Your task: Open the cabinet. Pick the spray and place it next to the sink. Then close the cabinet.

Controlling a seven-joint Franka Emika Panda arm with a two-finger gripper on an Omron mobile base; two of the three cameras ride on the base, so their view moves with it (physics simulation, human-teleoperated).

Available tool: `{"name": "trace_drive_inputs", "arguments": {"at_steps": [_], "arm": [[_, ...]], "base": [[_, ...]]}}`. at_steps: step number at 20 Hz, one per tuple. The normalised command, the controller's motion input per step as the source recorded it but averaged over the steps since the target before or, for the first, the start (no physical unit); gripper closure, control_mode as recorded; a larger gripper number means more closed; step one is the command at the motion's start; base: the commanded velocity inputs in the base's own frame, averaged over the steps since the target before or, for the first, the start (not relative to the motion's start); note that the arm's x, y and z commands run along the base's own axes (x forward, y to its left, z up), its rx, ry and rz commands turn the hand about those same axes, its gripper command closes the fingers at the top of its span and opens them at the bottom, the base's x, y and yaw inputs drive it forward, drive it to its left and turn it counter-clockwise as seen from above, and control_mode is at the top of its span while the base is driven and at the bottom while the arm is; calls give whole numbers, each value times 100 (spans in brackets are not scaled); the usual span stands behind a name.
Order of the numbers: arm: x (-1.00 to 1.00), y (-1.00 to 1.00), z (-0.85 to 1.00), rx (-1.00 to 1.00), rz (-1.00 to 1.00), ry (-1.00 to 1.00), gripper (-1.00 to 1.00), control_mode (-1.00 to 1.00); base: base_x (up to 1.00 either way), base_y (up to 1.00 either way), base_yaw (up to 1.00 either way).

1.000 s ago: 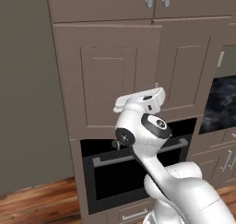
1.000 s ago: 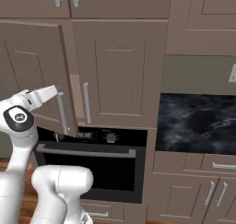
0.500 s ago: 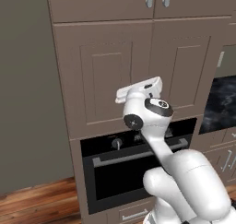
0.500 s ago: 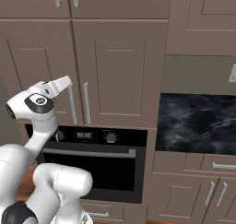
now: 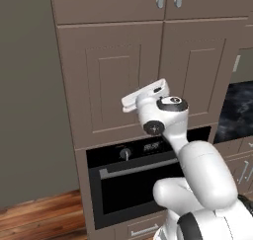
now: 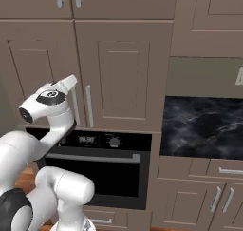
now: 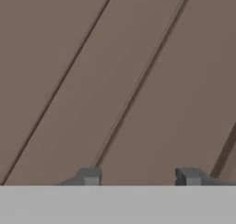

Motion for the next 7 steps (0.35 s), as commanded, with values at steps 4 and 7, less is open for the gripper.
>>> {"name": "trace_drive_inputs", "arguments": {"at_steps": [4, 7], "arm": [[17, 0, 0, 0, 1, 0, -100, -100], [0, 0, 0, 0, 0, 0, -100, -100]], "base": [[0, 0, 0], [0, 0, 0]]}}
